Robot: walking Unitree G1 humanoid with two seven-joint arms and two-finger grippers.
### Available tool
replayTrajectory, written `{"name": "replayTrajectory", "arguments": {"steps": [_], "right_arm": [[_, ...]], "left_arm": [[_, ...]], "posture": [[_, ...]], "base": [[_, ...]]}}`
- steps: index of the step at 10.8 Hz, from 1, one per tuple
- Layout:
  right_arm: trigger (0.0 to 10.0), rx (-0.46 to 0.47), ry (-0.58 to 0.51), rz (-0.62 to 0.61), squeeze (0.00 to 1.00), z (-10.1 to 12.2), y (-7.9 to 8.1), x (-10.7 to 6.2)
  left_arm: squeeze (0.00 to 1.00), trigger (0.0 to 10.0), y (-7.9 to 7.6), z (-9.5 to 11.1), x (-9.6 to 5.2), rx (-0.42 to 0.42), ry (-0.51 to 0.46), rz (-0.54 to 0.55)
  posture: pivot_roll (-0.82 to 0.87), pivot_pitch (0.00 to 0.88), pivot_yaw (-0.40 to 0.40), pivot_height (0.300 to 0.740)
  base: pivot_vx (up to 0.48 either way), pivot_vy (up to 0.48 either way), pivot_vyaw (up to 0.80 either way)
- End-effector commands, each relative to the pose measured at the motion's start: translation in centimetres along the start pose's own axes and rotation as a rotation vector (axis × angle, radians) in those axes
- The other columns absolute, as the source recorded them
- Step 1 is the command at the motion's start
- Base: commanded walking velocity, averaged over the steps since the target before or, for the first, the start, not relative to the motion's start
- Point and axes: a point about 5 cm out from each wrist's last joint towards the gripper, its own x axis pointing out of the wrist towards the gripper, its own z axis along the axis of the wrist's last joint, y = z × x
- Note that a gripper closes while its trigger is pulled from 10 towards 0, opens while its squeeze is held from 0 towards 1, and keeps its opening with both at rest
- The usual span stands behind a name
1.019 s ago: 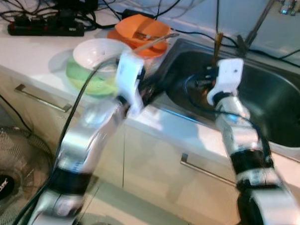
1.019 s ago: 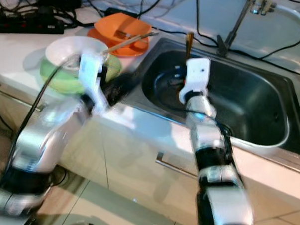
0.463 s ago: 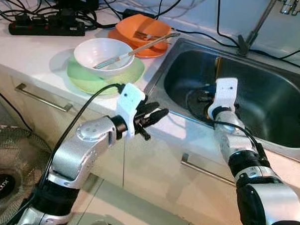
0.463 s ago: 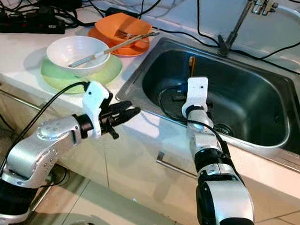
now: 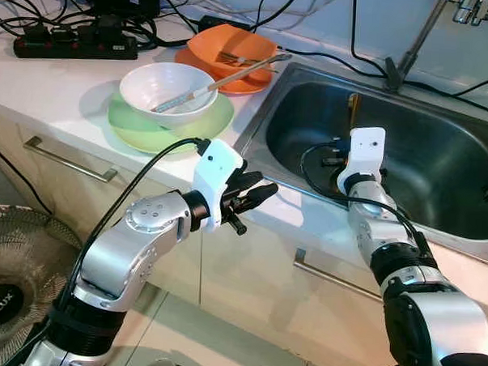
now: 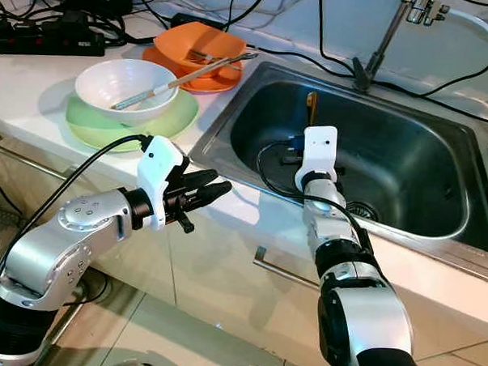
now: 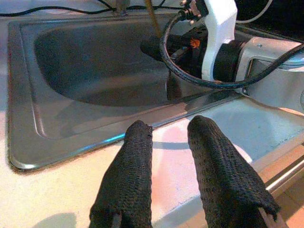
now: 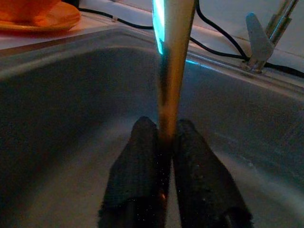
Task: Kitchen organization
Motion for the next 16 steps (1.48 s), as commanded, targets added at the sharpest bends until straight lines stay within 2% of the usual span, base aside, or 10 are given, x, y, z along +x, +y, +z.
{"name": "replayTrajectory", "arguments": {"steps": [1, 2, 5, 8, 9, 11, 12, 13, 15, 16], "right_arm": [[10.0, 0.004, 0.043, -0.009, 1.00, -1.0, -0.1, -0.3], [10.0, -0.002, 0.041, 0.000, 0.00, -1.0, 0.1, -0.3], [10.0, -0.003, 0.004, 0.010, 0.00, -0.2, 0.2, -0.1], [10.0, -0.007, -0.168, 0.031, 0.00, 3.1, 0.7, 0.5], [10.0, 0.011, -0.249, 0.024, 0.00, 4.6, 0.7, 0.4], [10.0, 0.050, -0.357, 0.011, 0.00, 6.3, 0.6, -0.5], [10.0, 0.073, -0.409, 0.015, 0.00, 6.9, 0.9, -1.6], [10.0, 0.050, -0.438, 0.036, 0.00, 7.1, 1.4, -2.7], [10.0, 0.062, -0.441, 0.059, 0.00, 6.6, 1.8, -5.0], [10.0, 0.068, -0.421, 0.064, 0.00, 6.1, 2.0, -5.7]], "left_arm": [[0.00, 10.0, -0.4, 0.1, 0.0, 0.010, 0.007, -0.016], [0.00, 10.0, -0.5, 0.2, 0.0, 0.008, 0.009, -0.016], [0.00, 10.0, -0.5, 0.2, 0.1, 0.009, 0.003, -0.014], [0.00, 10.0, 0.2, 0.7, 0.8, 0.060, -0.034, 0.077], [0.00, 10.0, 0.4, 1.3, 1.1, 0.087, -0.076, 0.124], [0.00, 10.0, 1.8, 2.7, 1.1, 0.118, -0.168, 0.247], [0.00, 10.0, 2.9, 3.3, 1.0, 0.141, -0.217, 0.339], [0.00, 10.0, 3.9, 3.6, 0.8, 0.148, -0.250, 0.410], [0.00, 10.0, 5.1, 3.8, 0.4, 0.168, -0.297, 0.521], [0.00, 10.0, 5.2, 3.6, 0.2, 0.176, -0.306, 0.542]], "posture": [[0.01, 0.089, -0.091, 0.740], [0.01, 0.089, -0.091, 0.740], [0.00, 0.087, -0.092, 0.740], [-0.01, 0.084, -0.090, 0.740], [-0.02, 0.081, -0.090, 0.740], [-0.03, 0.078, -0.092, 0.740], [-0.05, 0.078, -0.095, 0.740], [-0.05, 0.078, -0.095, 0.740], [-0.07, 0.074, -0.103, 0.740], [-0.08, 0.070, -0.104, 0.740]], "base": [[0.000, 0.000, 0.00], [0.000, 0.000, 0.00], [0.000, 0.000, 0.00], [0.000, 0.000, 0.00], [0.000, 0.000, 0.00], [0.000, 0.000, 0.00], [0.000, 0.000, 0.00], [0.000, 0.000, 0.00], [0.000, 0.000, 0.00], [0.000, 0.000, 0.00]]}}
